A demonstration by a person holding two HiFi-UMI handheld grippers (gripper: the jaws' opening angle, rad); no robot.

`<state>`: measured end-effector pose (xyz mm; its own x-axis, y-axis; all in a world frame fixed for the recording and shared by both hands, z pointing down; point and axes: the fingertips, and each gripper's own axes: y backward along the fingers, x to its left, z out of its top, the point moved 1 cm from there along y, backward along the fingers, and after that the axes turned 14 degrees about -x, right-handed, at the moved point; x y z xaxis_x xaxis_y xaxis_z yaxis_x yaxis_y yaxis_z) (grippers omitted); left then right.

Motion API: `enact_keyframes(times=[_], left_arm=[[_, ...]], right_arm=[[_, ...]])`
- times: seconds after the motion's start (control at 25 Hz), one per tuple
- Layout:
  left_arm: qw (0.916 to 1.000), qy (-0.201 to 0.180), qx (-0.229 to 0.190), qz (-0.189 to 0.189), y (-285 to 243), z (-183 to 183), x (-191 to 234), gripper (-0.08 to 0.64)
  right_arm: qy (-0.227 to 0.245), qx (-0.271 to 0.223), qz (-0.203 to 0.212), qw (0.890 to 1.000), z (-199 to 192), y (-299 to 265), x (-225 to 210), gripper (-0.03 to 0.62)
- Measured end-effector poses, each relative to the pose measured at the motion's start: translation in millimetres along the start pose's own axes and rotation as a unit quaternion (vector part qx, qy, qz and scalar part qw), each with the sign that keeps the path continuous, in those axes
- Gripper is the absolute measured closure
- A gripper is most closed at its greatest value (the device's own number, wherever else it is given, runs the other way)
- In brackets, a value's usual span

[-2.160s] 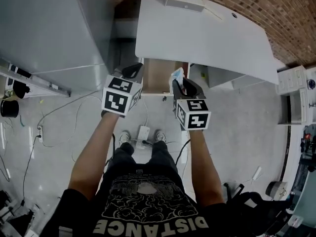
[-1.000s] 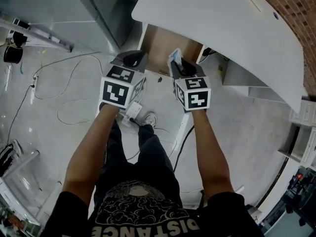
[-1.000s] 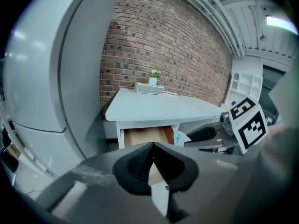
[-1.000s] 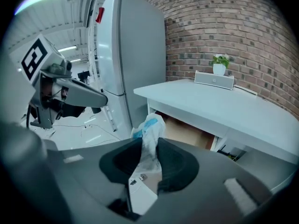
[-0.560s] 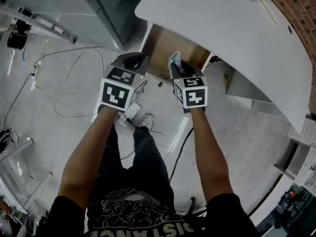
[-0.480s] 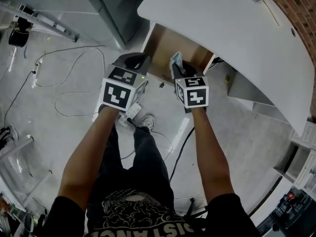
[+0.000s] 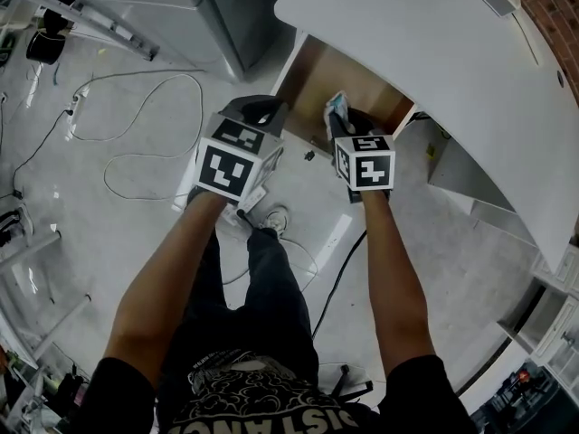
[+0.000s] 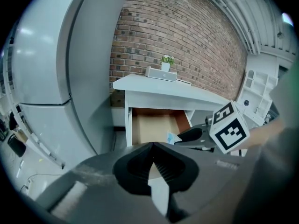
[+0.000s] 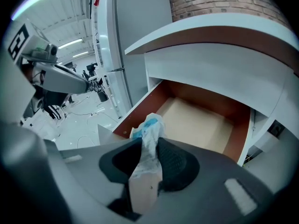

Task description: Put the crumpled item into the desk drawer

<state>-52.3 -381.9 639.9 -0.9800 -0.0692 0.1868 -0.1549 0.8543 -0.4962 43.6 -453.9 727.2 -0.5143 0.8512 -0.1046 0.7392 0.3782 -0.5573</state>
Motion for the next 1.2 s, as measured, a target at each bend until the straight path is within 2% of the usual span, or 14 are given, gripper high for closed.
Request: enact_keyframes(times=[0.32,0.48,0.64,0.92,1.2], left_arm=[[0.9999,0.002,-0.004,0.010,0.2,-4.5,5.7,0.561],[0.9999,-0.004,-0.002,0.012,-0.2,-4.9,5.1,0.561],[0.9998,-0.004,-0.004,0.017,5.9,-2.8,7.5,0.560],[0.9996,-0.006,-0.012,0.024,25.6,11.3,9.0,0.561],[0.9985,-0.027,-0.043,0.021,43.9,55.1,-1.6,0.561]], right_arm=[[-0.008,0.007,0.001,1.000,-6.0,-4.3,1.5,0.474],[-0.023,0.011,0.002,1.000,-10.4,-4.1,-0.6,0.423],[-0.026,0.008,0.002,1.000,-7.5,-0.8,2.8,0.417],[-0.033,-0.006,-0.001,0.999,14.9,16.1,14.3,0.419],[-0.030,-0.038,-0.009,0.999,59.3,45.6,18.6,0.419]])
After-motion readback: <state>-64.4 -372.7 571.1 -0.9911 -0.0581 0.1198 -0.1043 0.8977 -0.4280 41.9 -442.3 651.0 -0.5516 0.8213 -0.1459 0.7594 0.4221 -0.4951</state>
